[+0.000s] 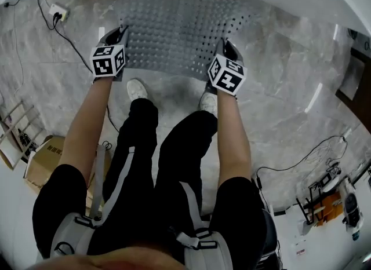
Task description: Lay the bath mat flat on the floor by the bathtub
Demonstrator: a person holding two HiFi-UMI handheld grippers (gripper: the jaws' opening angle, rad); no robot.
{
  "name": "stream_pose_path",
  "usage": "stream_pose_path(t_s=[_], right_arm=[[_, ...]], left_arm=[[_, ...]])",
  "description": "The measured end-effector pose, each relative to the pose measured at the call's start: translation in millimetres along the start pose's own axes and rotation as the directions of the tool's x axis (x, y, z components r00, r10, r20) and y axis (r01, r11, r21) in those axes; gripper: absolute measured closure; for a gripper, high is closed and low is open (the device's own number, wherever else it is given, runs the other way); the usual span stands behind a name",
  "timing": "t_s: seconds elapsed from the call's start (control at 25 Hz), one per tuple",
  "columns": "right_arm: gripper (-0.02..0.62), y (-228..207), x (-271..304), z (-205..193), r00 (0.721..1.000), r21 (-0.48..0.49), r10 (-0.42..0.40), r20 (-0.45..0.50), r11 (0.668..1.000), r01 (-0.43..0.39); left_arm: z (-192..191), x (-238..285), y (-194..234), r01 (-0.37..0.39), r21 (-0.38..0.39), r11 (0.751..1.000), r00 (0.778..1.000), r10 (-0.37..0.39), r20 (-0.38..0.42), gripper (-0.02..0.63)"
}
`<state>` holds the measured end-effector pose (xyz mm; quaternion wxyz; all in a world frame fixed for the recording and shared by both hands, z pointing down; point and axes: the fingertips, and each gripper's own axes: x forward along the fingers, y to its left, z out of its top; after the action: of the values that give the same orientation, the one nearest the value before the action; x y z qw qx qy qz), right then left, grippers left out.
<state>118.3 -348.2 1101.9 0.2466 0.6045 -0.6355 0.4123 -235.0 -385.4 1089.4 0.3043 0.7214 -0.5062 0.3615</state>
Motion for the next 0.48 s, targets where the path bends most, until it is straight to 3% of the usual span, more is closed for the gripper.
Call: stream_pose_path(t_s=[0.28, 0.48], right_arm=[[0.546, -47, 150, -63, 0.998, -0.102, -0.056, 0.006, 0.993, 0.056], [0.534, -87, 189, -69, 0.988, -0.148, -0.155, 0.021, 0.977, 0.156]], left_arm=[[-68, 145, 30, -0.017, 0.015, 1.0, 0.999, 0.016, 0.042, 0.536], [-104, 213, 48, -0.045, 0.012, 0.999, 0.999, 0.045, 0.023, 0.508]])
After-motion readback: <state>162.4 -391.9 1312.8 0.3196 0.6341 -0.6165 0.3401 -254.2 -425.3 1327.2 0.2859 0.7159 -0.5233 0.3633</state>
